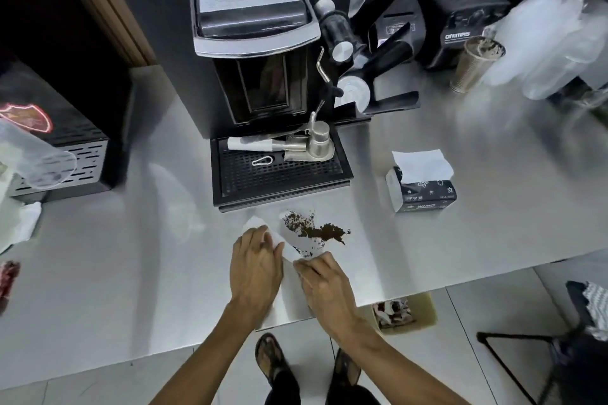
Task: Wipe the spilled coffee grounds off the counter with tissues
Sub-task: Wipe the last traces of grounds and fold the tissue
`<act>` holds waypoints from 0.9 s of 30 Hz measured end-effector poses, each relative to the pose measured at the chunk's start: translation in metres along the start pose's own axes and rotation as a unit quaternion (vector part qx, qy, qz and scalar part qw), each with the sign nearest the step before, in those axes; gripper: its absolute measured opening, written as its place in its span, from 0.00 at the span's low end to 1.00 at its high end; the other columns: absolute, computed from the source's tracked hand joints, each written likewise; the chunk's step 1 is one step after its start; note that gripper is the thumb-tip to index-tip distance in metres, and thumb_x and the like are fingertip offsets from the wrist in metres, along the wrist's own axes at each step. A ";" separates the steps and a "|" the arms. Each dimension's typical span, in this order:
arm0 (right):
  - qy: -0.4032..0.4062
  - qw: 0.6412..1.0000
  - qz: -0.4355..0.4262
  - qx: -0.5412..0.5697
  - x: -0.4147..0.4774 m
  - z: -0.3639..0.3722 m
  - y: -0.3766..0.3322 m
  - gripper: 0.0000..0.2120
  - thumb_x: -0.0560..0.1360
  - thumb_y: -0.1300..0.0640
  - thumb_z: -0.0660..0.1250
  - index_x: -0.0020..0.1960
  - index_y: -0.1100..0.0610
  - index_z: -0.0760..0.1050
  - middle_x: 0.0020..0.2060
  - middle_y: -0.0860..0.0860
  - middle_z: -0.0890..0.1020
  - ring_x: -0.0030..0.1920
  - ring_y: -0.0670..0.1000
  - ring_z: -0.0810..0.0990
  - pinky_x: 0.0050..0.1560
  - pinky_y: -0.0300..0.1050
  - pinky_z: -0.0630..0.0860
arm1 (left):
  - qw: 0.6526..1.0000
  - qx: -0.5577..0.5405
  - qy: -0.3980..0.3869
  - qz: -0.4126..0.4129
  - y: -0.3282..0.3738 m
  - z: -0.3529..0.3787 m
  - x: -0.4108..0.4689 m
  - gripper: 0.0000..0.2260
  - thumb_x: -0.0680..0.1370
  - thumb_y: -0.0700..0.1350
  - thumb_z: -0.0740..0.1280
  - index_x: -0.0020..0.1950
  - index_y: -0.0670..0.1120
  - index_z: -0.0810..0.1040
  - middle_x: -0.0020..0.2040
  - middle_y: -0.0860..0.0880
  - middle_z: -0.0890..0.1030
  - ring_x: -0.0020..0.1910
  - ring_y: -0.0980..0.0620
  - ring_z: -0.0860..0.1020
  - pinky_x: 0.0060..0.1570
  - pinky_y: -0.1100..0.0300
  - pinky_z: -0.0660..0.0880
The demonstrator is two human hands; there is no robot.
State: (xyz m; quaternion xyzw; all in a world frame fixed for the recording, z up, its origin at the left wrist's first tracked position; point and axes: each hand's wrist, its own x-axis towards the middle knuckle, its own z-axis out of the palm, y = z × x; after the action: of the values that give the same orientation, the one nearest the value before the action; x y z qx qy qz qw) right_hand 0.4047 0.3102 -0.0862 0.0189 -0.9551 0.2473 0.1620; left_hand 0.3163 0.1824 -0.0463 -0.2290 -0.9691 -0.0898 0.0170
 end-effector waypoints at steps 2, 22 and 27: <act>0.006 1.000 -0.007 -0.027 0.007 0.000 -0.010 0.12 0.70 0.65 0.74 0.53 0.59 0.82 0.43 0.48 0.83 0.44 0.46 0.69 0.44 0.39 0.77 | 1.000 -0.010 -0.014 0.019 -0.006 0.005 0.013 0.10 0.76 0.42 0.70 0.51 0.35 0.82 0.57 0.41 0.81 0.54 0.42 0.80 0.55 0.51 0.78; 0.079 0.956 0.277 0.055 -0.008 -0.042 0.009 0.12 0.71 0.67 0.73 0.49 0.53 0.79 0.37 0.50 0.79 0.34 0.48 0.78 0.34 0.38 0.75 | 0.957 -0.201 -0.155 0.140 0.033 0.009 0.054 0.25 0.81 0.43 0.64 0.75 0.54 0.59 0.67 0.46 0.75 0.60 0.44 0.76 0.55 0.54 0.73; 0.097 0.912 0.386 0.102 0.013 -0.062 0.025 0.18 0.70 0.65 0.73 0.43 0.47 0.67 0.35 0.45 0.82 0.35 0.43 0.81 0.39 0.40 0.77 | 0.955 -0.207 -0.156 0.146 0.043 0.012 0.056 0.24 0.81 0.44 0.62 0.75 0.54 0.57 0.69 0.51 0.74 0.63 0.46 0.74 0.57 0.55 0.72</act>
State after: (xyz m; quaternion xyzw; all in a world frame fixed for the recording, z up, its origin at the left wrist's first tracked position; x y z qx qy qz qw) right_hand 0.4082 0.3623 -0.0425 -0.3588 -0.8372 0.3872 0.1430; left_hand 0.2853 0.2474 -0.0464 -0.3775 -0.8759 -0.2484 -0.1689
